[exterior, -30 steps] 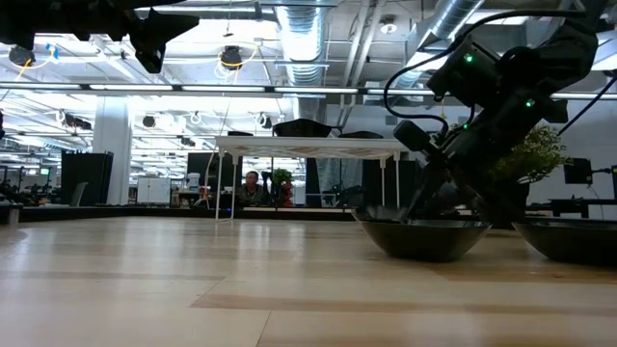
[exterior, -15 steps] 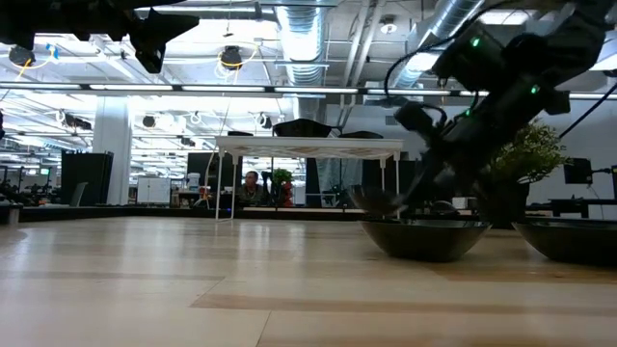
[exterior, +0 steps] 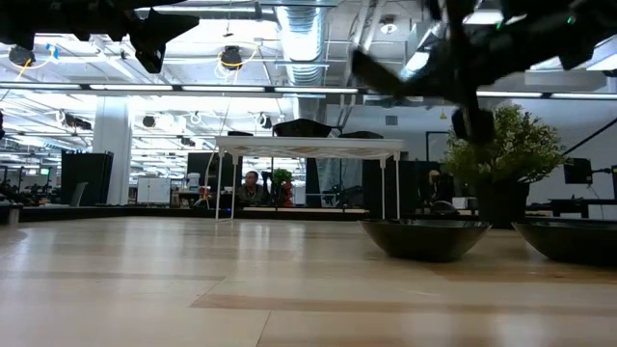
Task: Pick & Place Mini shaped plates
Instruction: Stack the leaf-shaped plate on top of the leaf-shaped plate on the shelf
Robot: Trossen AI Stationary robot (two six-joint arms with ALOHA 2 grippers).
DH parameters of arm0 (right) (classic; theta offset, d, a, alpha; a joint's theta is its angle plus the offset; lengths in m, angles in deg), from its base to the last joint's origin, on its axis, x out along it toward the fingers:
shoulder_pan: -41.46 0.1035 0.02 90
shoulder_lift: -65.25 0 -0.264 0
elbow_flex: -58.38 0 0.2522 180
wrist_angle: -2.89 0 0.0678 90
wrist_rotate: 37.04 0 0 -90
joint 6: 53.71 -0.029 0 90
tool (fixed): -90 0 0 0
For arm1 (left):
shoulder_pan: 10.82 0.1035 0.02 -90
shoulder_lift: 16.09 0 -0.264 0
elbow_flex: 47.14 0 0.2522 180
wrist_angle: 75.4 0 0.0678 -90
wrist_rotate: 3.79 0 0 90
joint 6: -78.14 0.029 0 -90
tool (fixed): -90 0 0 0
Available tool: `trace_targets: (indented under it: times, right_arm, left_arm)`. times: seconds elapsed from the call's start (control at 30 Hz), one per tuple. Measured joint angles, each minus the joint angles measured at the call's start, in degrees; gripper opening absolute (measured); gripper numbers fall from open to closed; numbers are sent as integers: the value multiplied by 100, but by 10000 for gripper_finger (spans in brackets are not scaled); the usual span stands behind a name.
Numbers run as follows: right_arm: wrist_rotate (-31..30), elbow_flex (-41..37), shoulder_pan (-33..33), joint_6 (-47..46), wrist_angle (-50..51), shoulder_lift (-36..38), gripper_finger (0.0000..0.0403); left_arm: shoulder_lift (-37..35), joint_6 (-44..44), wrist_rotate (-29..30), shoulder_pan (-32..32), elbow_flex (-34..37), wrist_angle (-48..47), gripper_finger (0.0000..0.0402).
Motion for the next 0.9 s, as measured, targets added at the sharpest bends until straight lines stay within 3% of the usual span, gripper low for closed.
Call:
trace_targets:
  times: [0.27, 0.5, 0.63, 0.77, 0.9]
  right_arm:
    - [296, 0, 140, 1205, -899, 573, 0]
    - [1019, 0, 134, 2055, -2255, 691, 0]
    - [878, 2, 79, 2170, -2542, 692, 0]
    - [388, 2, -145, 1826, -2429, 673, 0]
    - [266, 111, -455, 1679, -2173, 641, 0]
  left_arm:
    - [0, -2, 0, 0, 0, 0, 173]
    - [0, -4, 0, 0, 0, 2, 173]
    - [-2, -4, 0, 0, 0, 7, 173]
    - [-1, -4, 0, 0, 0, 37, 173]
    - [0, -7, 0, 0, 0, 44, 173]
